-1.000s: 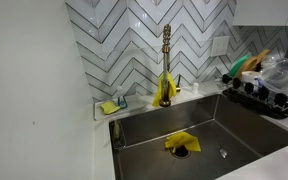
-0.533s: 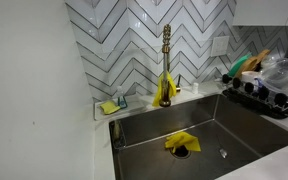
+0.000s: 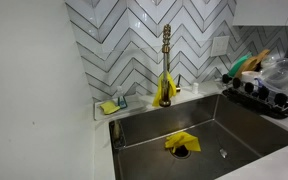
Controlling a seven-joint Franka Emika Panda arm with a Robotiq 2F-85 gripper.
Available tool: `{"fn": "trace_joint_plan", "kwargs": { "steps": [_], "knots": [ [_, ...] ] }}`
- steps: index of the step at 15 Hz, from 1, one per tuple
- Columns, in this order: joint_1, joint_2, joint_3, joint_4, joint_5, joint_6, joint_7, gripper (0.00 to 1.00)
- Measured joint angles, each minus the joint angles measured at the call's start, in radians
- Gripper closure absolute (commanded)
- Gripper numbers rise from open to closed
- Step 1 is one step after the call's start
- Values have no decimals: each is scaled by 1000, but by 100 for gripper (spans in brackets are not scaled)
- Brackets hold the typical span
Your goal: Put the wooden coaster on top of the silver cup.
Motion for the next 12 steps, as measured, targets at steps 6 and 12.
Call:
{"fn": "trace_joint_plan", "kwargs": {
  "steps": [6, 12],
  "knots": [
    [14, 28, 10, 21, 1, 0, 0, 97],
    [31, 46, 11, 34, 5, 14, 1, 97]
  ]
}}
